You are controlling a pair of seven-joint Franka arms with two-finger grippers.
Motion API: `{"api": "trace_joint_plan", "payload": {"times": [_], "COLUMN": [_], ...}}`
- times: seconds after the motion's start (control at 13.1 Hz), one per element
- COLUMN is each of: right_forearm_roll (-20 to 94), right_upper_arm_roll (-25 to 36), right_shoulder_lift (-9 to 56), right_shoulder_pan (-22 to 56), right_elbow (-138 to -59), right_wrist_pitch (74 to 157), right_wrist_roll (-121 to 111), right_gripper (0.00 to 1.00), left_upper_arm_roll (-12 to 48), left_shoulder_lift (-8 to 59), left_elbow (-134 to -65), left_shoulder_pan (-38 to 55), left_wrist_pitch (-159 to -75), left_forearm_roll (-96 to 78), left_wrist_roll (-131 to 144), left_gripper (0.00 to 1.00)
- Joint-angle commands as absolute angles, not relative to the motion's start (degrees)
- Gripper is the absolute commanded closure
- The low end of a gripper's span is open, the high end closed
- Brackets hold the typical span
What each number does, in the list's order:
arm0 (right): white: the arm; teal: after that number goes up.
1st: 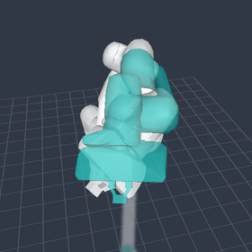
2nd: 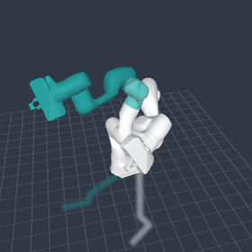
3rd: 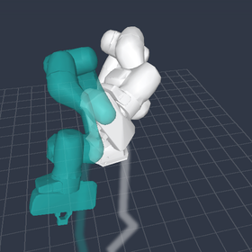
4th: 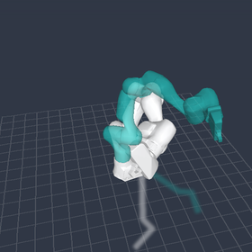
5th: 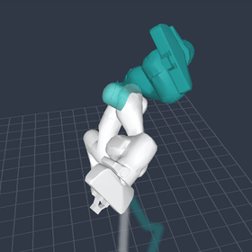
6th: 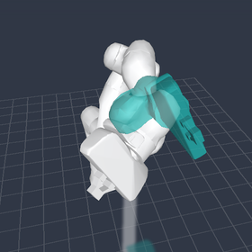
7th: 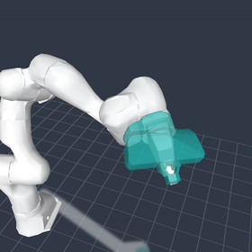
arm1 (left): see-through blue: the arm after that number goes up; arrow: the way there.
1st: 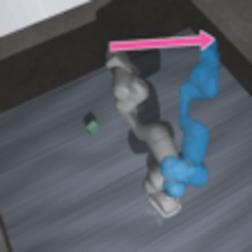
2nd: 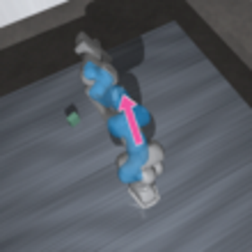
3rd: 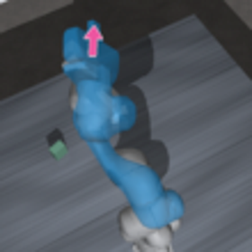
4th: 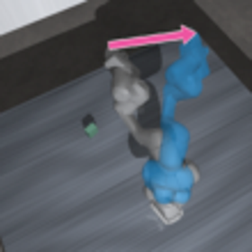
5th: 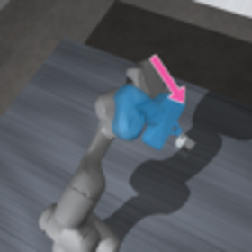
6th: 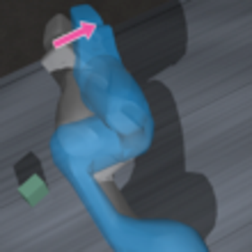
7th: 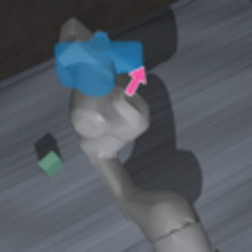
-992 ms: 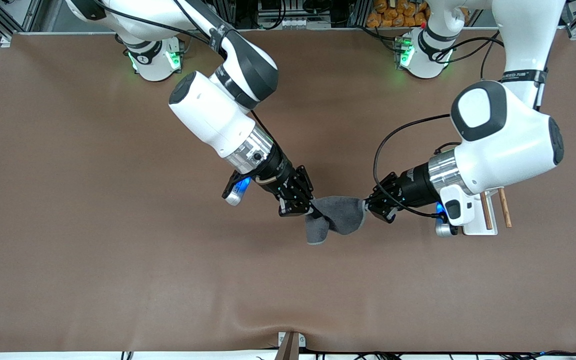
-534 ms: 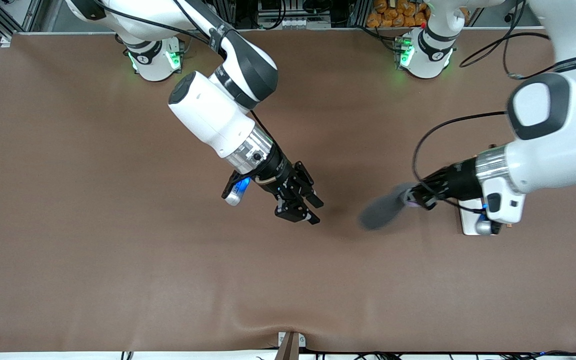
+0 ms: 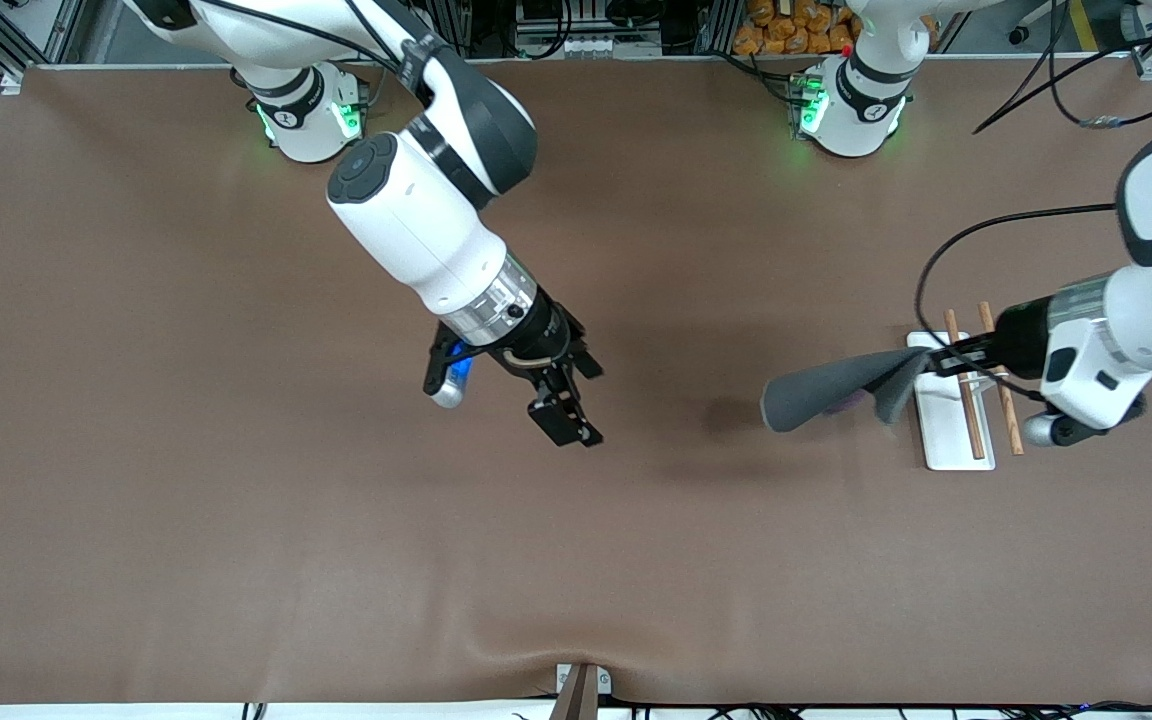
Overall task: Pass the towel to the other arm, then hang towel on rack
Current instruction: 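Open the right gripper while the left gripper pulls the towel away, then lower the towel over the wooden dowels while the right gripper retracts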
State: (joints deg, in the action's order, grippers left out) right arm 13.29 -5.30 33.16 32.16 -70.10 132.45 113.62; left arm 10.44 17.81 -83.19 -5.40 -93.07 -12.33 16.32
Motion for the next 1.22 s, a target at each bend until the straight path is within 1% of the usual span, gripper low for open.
{"api": "trace_joint_plan", "payload": {"times": [0.0, 0.08, 0.15, 0.38, 0.53, 0.61, 0.69, 0.76, 0.92, 1.07, 1.14], "right_forearm_roll": [11.7, 11.6, 12.0, 12.4, 12.4, 11.5, 11.9, 11.8, 11.3, 11.3, 11.5], "right_upper_arm_roll": [-5.6, -5.5, -5.6, -5.6, -5.7, -5.4, -4.6, -5.2, -4.7, -4.6, -4.7], "right_shoulder_lift": [28.9, 27.7, 26.4, 22.2, 21.1, 20.4, 20.3, 20.3, 19.6, 19.1, 19.0], "right_shoulder_pan": [29.9, 29.0, 27.3, 22.9, 19.9, 19.5, 17.3, 13.8, 9.9, 5.4, 2.4], "right_elbow": [-70.8, -70.7, -70.6, -70.6, -70.6, -70.6, -70.6, -70.4, -68.8, -68.6, -68.5], "right_wrist_pitch": [118.7, 113.3, 109.9, 101.0, 94.7, 93.9, 92.2, 88.0, 81.4, 79.6, 79.5], "right_wrist_roll": [112.9, 112.3, 109.5, 88.9, 79.7, 78.0, 76.1, 73.6, 59.6, 48.6, 43.3], "right_gripper": [0.0, 0.0, 0.0, 0.0, 0.0, 0.0, 0.0, 0.0, 0.0, 0.0, 0.0], "left_upper_arm_roll": [10.7, 10.7, 10.6, 10.6, 10.7, 10.6, 10.7, 11.1, 11.5, 11.5, 11.5], "left_shoulder_lift": [16.1, 16.1, 16.2, 16.9, 17.0, 17.0, 17.0, 16.9, 16.9, 17.0, 17.0], "left_elbow": [-84.4, -84.5, -84.6, -84.7, -85.9, -86.3, -86.1, -86.1, -86.2, -87.6, -89.6], "left_shoulder_pan": [-9.1, -10.7, -12.4, -13.8, -14.0, -13.8, -13.5, -13.4, -13.2, -13.3, -13.6], "left_wrist_pitch": [-91.0, -91.0, -91.1, -92.0, -93.9, -94.9, -95.0, -95.0, -95.0, -96.4, -98.1], "left_forearm_roll": [-9.0, -8.9, -8.5, -4.7, -4.2, -4.1, -4.0, -4.0, -4.1, -4.1, -4.1], "left_wrist_roll": [5.8, 1.8, -1.4, -6.1, -7.7, -8.2, -8.2, -8.2, -7.0, -7.1, -7.1], "left_gripper": [1.0, 1.0, 1.0, 1.0, 1.0, 1.0, 1.0, 1.0, 1.0, 1.0, 1.0]}}
